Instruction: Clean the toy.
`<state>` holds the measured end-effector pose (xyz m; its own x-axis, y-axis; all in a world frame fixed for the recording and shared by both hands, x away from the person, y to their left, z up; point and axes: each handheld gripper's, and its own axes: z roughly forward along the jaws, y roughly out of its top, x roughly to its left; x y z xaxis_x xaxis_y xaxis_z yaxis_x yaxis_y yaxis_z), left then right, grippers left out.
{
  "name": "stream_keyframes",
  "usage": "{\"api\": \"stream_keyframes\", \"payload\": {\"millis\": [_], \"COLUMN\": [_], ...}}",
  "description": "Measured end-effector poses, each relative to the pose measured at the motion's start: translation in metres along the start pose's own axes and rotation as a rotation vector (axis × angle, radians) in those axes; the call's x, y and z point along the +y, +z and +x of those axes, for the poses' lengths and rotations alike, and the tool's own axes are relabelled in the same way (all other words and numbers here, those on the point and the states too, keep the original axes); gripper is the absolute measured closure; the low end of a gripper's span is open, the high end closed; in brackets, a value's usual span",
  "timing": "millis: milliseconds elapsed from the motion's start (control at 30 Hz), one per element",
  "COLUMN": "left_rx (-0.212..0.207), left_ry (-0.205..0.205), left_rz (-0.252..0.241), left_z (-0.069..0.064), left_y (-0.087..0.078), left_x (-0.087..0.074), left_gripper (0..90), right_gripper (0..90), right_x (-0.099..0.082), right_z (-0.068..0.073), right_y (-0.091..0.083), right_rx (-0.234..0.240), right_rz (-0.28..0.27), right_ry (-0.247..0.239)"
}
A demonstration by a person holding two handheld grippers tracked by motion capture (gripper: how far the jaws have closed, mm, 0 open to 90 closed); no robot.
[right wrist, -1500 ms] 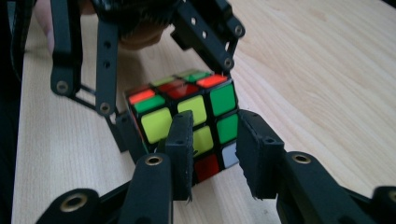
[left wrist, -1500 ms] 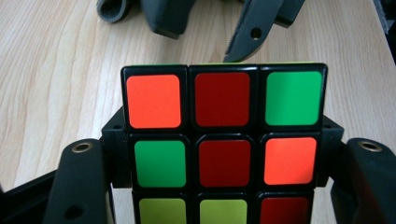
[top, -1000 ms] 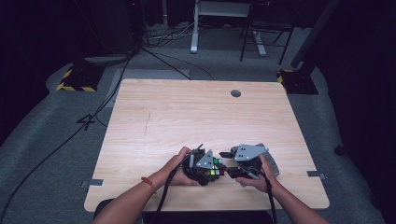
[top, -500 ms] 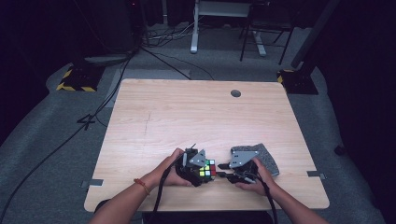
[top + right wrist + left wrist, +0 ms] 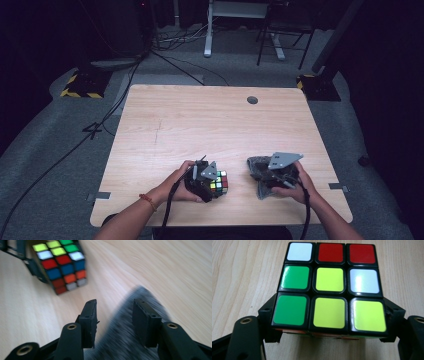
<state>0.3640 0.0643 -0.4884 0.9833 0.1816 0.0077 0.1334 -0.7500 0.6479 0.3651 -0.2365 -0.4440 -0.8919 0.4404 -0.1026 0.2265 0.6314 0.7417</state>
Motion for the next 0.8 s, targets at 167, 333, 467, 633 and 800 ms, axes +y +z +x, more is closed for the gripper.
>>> {"api": "stream_keyframes", "payload": {"millis": [167,333,467,633,800], "left_rx": [0.016,0.023,0.025,0.033,0.032], "left_ry": [-0.017,-0.026,-0.058,-0.036,-0.018], "left_rz": [-0.009,-0.021,-0.046,-0.05,-0.038], "left_z": [-0.001,-0.004,-0.002,-0.003,-0.005], "left_y": [-0.003,-0.004,-0.002,0.001,0.005], "left_x": [-0.004,-0.004,-0.006,-0.003,0.002], "left_gripper": [19.8,17.6,17.1,17.1,24.3], "right_gripper": [49.0,46.0,41.4,41.3,59.1], "right_x": [-0.021,-0.045,-0.054,-0.058,-0.054], "right_z": [-0.018,-0.033,-0.04,-0.037,-0.032], "right_y": [-0.008,0.003,0.009,0.011,0.01], "right_rx": [-0.09,-0.063,-0.014,-0.033,-0.033], "right_rz": [0.096,0.134,0.121,0.101,0.125], "right_ry": [0.004,0.058,0.126,0.118,0.102]}}
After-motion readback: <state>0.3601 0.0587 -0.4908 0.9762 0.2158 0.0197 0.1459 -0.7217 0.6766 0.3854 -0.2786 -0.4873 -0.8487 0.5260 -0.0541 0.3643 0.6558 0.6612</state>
